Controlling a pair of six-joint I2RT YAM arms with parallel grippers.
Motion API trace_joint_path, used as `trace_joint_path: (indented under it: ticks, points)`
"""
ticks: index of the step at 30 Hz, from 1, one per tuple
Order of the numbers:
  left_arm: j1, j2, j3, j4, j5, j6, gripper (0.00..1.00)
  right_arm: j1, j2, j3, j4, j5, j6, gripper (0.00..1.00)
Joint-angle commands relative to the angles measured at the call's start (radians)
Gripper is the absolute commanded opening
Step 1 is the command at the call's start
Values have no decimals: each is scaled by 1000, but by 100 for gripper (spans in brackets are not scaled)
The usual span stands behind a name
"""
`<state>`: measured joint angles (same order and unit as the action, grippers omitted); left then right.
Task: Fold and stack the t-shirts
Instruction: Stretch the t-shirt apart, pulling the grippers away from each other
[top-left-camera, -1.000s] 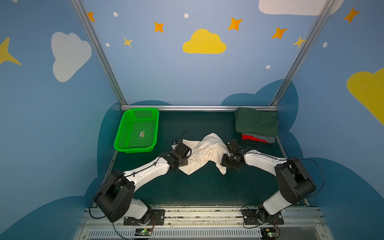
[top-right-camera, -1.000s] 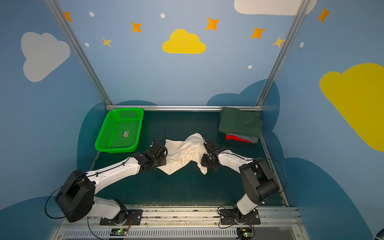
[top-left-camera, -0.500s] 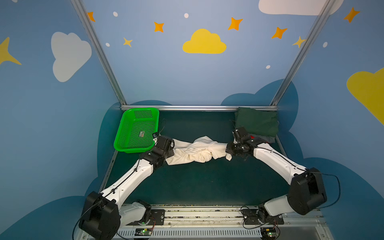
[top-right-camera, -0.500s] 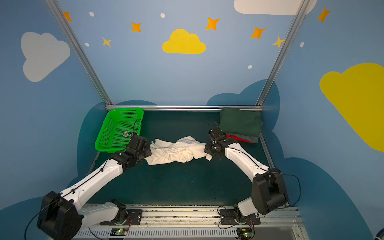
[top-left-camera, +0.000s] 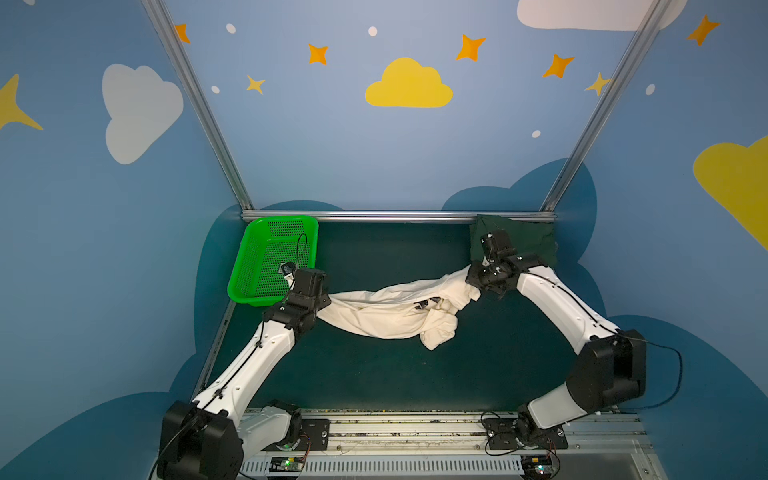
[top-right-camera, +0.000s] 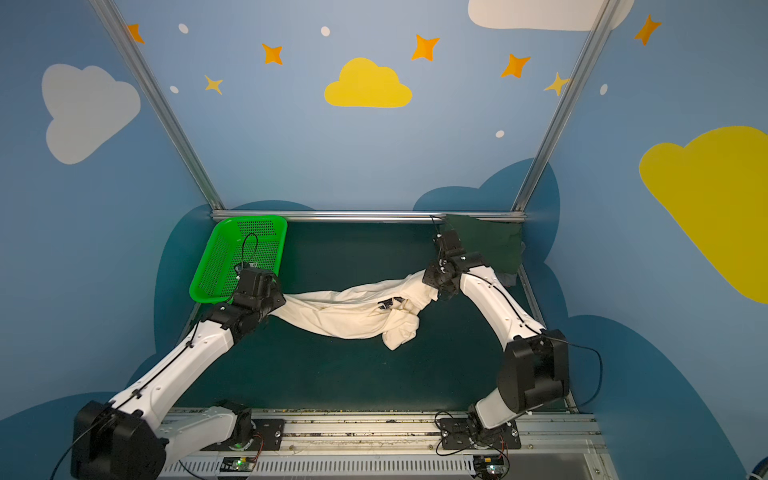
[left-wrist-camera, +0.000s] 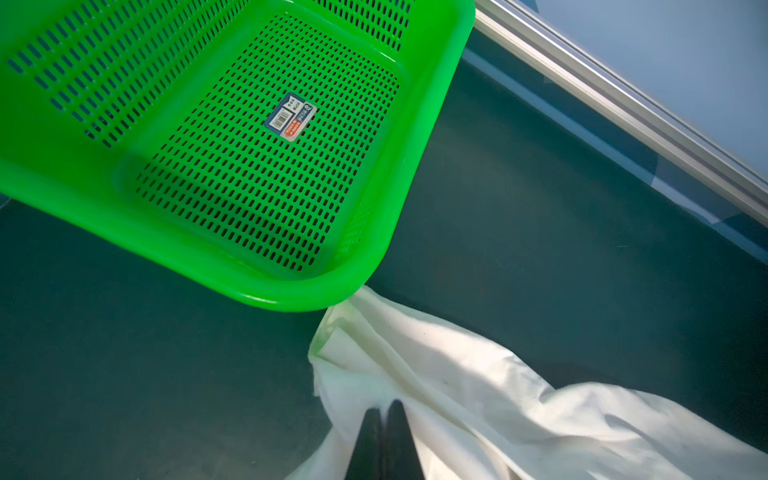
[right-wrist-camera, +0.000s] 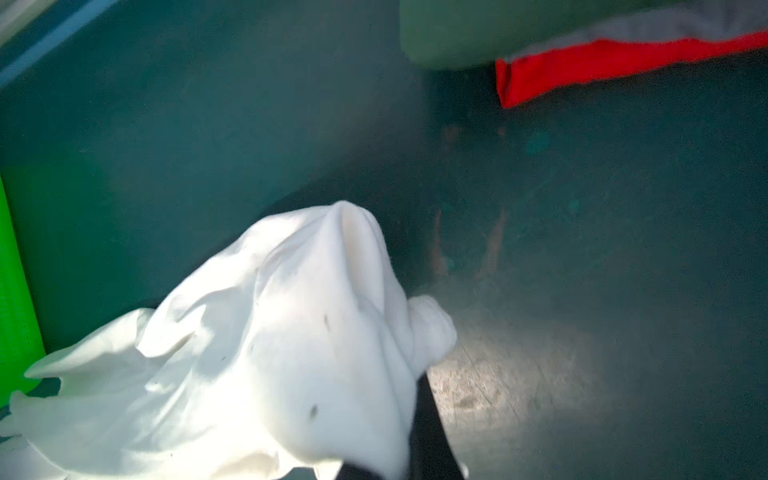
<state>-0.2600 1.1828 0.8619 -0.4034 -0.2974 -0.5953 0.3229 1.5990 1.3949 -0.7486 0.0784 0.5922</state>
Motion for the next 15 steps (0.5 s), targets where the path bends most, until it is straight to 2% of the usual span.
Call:
trace_joint_path:
  ticks: [1, 7, 12, 15]
  points:
    - [34, 45, 81, 50, 10, 22, 3, -35, 89, 138, -51, 3, -62, 0]
    - [57, 109, 193, 72, 25, 37, 3, -80, 258, 414, -101, -95, -120, 0]
    - [68, 150, 305, 56, 33, 66, 3, -104, 348, 670, -198, -82, -152, 0]
    - [68, 136, 363, 6, 68, 80, 3, -110, 330, 752, -237, -68, -170, 0]
